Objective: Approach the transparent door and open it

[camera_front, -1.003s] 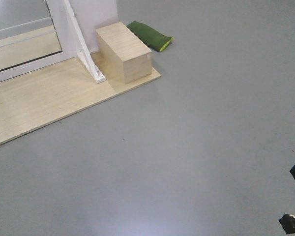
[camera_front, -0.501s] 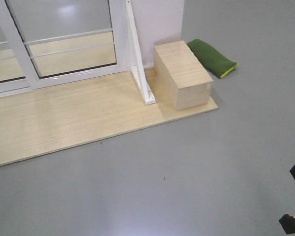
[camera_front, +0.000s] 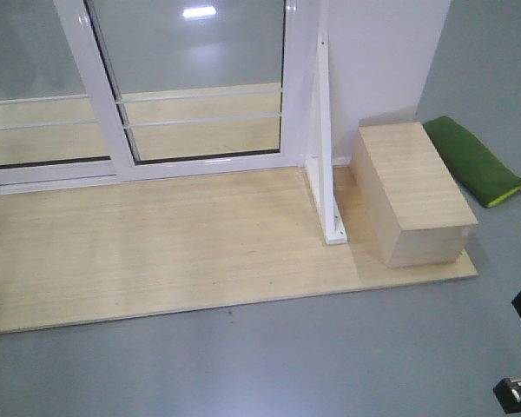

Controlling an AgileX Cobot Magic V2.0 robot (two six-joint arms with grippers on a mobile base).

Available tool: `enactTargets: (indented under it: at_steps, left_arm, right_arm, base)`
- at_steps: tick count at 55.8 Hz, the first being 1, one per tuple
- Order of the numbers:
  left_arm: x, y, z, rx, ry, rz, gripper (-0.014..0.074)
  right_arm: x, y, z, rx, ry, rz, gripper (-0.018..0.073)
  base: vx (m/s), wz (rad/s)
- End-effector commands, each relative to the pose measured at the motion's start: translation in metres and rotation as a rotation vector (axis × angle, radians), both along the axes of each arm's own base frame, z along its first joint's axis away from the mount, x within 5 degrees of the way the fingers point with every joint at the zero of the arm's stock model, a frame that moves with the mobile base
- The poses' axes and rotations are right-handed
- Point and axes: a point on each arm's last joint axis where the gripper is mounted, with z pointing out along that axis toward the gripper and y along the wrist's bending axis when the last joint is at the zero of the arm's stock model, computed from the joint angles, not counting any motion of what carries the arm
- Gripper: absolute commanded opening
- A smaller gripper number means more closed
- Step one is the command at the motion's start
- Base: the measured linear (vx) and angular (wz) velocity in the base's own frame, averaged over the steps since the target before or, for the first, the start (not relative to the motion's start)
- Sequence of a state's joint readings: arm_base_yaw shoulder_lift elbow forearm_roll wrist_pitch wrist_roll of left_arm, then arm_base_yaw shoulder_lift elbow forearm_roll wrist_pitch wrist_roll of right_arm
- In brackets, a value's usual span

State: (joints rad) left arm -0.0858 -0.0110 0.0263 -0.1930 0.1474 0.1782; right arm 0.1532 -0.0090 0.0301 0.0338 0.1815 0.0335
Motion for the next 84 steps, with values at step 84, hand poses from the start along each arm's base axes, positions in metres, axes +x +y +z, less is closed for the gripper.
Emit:
enactTargets:
  at_steps: [84]
  left_arm:
    - [-0.0016, 0.0014, 0.0148, -0.024, -0.113, 0.013, 0.0]
  right_arm:
    - [-0.0003, -0.0007, 0.0075, 0.008, -0.094, -0.01, -0.0006]
  base:
    - [0.43, 0.08]
